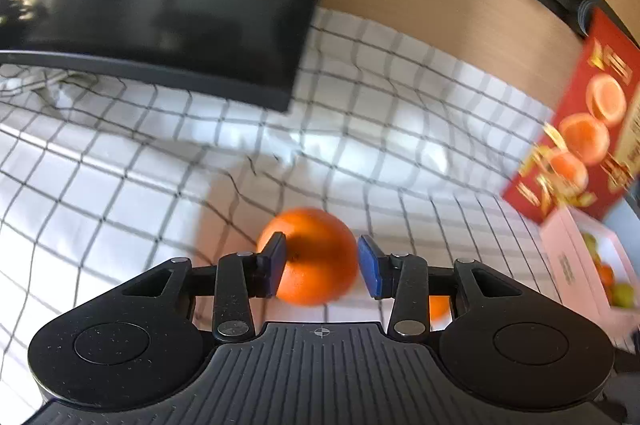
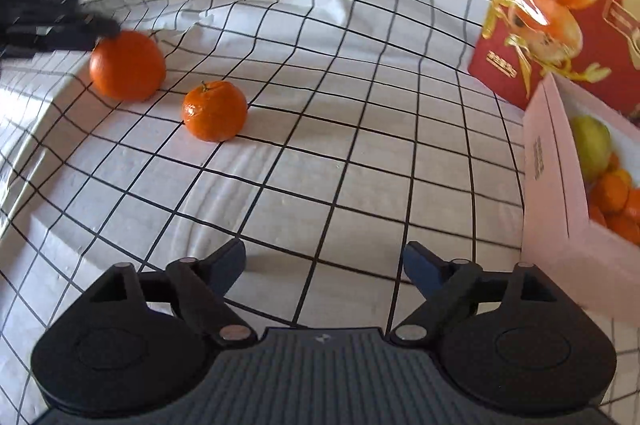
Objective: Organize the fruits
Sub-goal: 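Grasp the large orange on the cloth with the left tool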
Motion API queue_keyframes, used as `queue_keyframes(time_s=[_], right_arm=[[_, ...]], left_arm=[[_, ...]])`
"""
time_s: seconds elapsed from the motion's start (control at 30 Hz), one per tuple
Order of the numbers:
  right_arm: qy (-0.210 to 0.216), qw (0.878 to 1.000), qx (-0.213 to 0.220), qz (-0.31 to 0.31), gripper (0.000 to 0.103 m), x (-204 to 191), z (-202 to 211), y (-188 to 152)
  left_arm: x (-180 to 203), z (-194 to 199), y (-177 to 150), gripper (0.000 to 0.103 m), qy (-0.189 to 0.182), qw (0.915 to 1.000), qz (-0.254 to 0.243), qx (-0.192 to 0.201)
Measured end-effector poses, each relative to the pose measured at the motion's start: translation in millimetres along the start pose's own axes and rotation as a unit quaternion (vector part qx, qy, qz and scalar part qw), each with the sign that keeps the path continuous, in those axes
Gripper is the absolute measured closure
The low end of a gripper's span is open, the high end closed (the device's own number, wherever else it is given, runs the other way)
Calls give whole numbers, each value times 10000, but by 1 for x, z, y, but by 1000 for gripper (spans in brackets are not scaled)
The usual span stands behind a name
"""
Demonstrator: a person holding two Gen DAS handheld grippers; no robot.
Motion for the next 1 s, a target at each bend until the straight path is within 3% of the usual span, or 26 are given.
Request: queue_keyframes(time_s=[0.13,0.33,0.5,0.6,0.77,0.83,1.0], right_arm=[[103,9998,62,-137,9,3,1,-7],[108,9996,247,-131,2,4,4,-15],[121,9990,421,-94,0,5,7,-20],[134,9987,481,-73,0,5,9,-23],[116,9985,533,-93,0,4,11,-25],[109,9985,537,-95,0,4,11,-25],[97,9984,545,-98,0,3,11,-26]], left_arm=[[11,16,-16,60,-290,9989,-278,-226],[13,32,0,60,97,9977,-627,235],[23,19,4,60,7,9975,-695,-154],[38,20,-13,60,65,9912,-1290,-292],[44,16,-26,57,567,9781,-2000,-46],[39,11,-25,52,800,9752,-2059,-156],[26,5,-14,52,628,9839,-1639,-338]])
Point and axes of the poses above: each gripper's, at about its wrist camera, not at the fingertips, and z roughly against the way its jaws point, x to its right, y to its top, the point moved 6 cm from there along -z, roughly the way its jaws point, and after that the axes turned 7 degrees about y, right-handed, at the moved point
